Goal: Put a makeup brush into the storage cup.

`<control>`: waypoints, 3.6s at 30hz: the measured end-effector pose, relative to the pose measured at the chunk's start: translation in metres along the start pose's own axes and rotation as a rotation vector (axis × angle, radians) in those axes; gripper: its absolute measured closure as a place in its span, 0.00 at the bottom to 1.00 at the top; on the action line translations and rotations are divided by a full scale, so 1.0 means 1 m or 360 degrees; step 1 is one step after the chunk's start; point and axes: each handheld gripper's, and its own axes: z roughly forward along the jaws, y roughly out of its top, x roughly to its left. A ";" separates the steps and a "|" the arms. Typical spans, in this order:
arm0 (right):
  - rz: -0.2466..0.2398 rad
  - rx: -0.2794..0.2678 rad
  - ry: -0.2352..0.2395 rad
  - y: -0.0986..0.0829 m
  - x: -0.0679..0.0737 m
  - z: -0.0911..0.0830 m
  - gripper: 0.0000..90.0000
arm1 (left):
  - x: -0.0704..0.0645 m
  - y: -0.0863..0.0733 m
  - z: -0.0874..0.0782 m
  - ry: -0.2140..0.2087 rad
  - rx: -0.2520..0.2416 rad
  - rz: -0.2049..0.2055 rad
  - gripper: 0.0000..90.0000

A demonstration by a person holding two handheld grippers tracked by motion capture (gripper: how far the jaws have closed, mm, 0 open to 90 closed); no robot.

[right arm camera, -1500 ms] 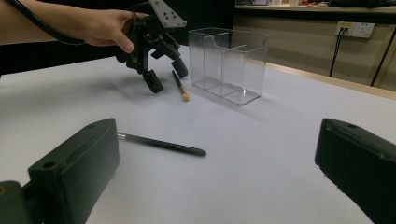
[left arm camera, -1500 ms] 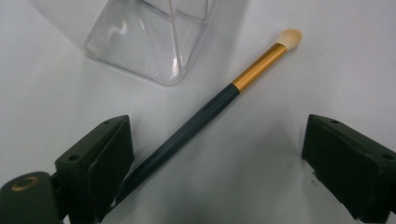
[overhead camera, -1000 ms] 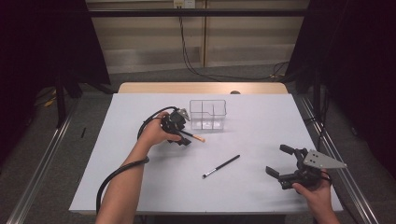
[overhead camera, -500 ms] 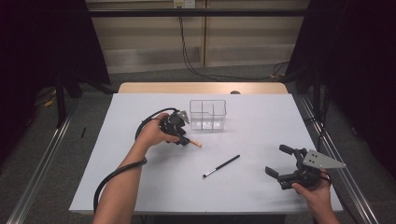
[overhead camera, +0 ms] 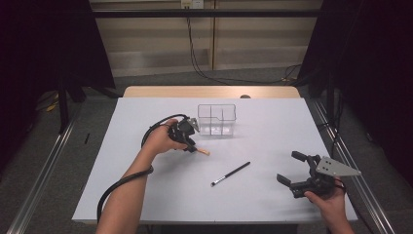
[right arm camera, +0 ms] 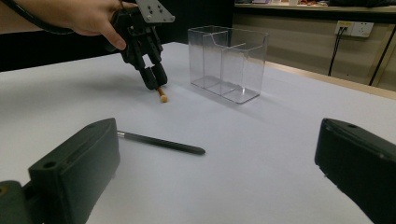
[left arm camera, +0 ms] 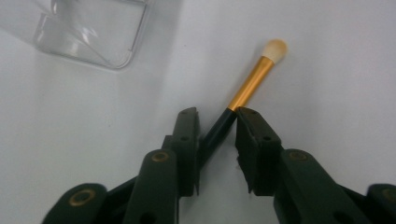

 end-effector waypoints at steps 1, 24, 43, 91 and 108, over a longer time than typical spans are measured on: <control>0.0000 -0.0001 0.0000 0.000 0.000 0.000 0.00 | 0.000 0.001 0.000 -0.0005 0.0013 0.0008 0.83; -0.0011 0.0005 0.0001 0.000 0.000 0.000 0.00 | -0.002 0.017 0.002 -0.0038 0.0227 0.0007 0.90; -0.0012 0.0021 0.0014 -0.001 0.001 0.002 0.00 | -0.003 0.024 0.006 -0.0044 0.0299 0.0034 0.93; 0.0000 0.0014 0.0004 -0.001 -0.001 0.002 0.00 | -0.008 -0.012 -0.031 -0.0035 -0.0773 -0.0417 0.93; 0.0000 0.0012 0.0000 -0.001 -0.001 0.001 0.00 | -0.013 -0.017 -0.042 0.0076 -0.1188 -0.0505 0.93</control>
